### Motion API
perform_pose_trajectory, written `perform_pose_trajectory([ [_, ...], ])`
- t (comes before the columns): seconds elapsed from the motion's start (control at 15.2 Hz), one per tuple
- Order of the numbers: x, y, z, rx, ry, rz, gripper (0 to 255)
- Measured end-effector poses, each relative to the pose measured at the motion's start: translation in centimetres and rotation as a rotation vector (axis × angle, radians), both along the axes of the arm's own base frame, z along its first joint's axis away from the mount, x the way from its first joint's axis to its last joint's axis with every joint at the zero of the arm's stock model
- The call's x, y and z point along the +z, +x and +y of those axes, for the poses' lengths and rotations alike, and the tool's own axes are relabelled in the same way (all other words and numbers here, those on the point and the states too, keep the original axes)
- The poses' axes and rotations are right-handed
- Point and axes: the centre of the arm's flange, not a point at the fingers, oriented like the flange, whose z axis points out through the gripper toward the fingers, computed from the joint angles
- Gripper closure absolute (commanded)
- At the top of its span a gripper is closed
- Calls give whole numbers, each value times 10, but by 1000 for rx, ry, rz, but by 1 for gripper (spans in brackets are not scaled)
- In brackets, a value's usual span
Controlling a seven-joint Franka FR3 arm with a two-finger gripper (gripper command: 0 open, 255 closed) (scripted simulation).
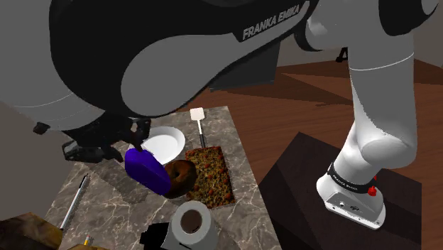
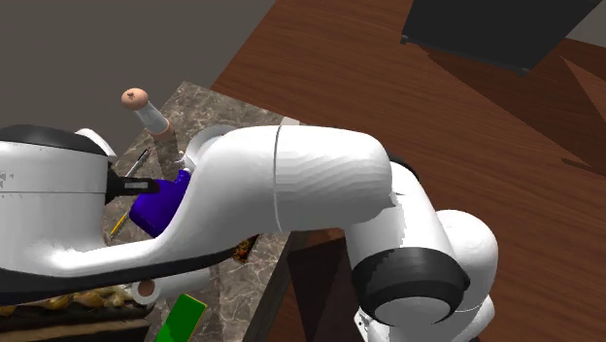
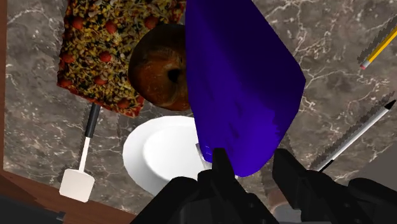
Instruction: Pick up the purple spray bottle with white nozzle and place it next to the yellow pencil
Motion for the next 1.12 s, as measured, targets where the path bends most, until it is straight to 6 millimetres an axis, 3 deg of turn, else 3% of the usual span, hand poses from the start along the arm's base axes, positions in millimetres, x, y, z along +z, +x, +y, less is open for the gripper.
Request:
perform_pose_trajectory([
  [0.4,-37,-9,62,2,3,-2,255],
  [1.12,-95,-10,69,-1,4,-4,255],
])
